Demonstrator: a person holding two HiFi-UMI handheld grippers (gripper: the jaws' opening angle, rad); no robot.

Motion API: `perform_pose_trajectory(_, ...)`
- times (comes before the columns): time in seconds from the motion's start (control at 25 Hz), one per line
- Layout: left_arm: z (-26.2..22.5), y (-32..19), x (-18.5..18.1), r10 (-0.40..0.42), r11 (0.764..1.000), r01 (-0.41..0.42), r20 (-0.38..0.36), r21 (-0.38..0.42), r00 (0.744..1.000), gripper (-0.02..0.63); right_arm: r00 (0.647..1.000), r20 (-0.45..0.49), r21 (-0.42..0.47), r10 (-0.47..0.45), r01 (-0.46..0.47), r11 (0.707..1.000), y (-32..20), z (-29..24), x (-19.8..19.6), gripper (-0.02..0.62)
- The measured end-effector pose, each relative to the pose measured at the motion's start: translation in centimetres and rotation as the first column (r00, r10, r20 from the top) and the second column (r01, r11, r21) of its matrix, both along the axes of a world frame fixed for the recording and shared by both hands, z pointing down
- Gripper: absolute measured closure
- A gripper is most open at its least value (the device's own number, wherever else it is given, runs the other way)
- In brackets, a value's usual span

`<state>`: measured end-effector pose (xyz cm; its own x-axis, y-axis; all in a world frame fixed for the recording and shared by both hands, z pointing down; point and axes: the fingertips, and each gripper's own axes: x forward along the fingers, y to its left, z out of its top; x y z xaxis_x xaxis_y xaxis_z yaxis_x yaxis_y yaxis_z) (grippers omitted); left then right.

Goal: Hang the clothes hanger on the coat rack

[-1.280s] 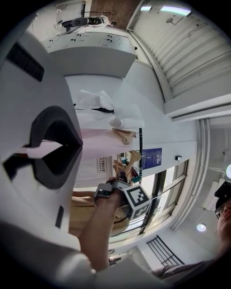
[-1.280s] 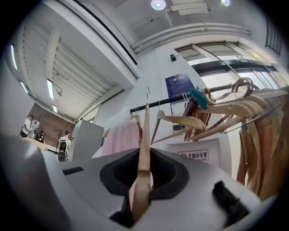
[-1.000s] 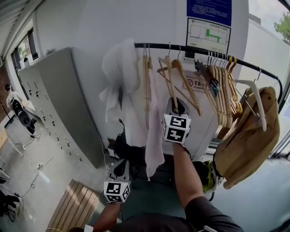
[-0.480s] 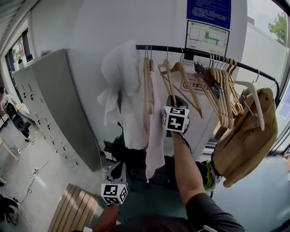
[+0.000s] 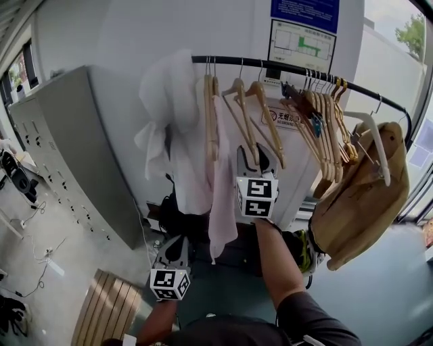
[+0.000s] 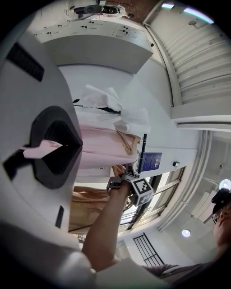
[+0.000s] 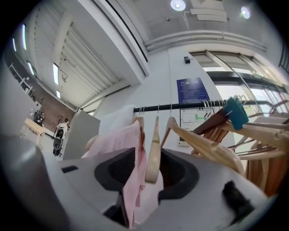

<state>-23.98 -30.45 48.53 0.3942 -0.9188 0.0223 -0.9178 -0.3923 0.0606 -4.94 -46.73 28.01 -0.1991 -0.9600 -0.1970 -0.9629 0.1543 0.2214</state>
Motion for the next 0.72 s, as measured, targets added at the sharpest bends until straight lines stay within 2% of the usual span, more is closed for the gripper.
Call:
perform_pose_trajectory(0.24, -0.4, 0.0, 2.2, 0.018, 1.0, -0.018, 0.001, 0.007, 1.0, 0.597, 0.993, -0.053, -0.006, -0.104, 0.104, 0.995, 7.4, 3.5, -0.7, 0.445)
perform_pose_trajectory(0.44, -1.2, 0.1, 4.4, 0.029, 0.999, -0.029, 0.005, 0.024, 1.0, 0.597, 0.994, -0.028, -0.023, -0.102, 0.101, 0.995, 12.5, 7.2, 1.4, 0.455)
perform_pose_trajectory(0.56, -1.6, 0.4, 5.8, 0.034, 0.999, -0.034, 0.003, 0.032, 0.999, 0.597, 0.996, 0.005, -0.04, -0.093, 0.093, 0.995, 15.1, 9.3, 3.0, 0.529)
perform_pose_trajectory(0.72, -1.8, 1.0, 7.8, 0.043, 0.998, -0.042, 0.0, 0.039, 0.999, 0.597, 0.995, 0.027, -0.061, -0.092, 0.093, 0.994, 17.7, 11.6, 5.0, 0.579)
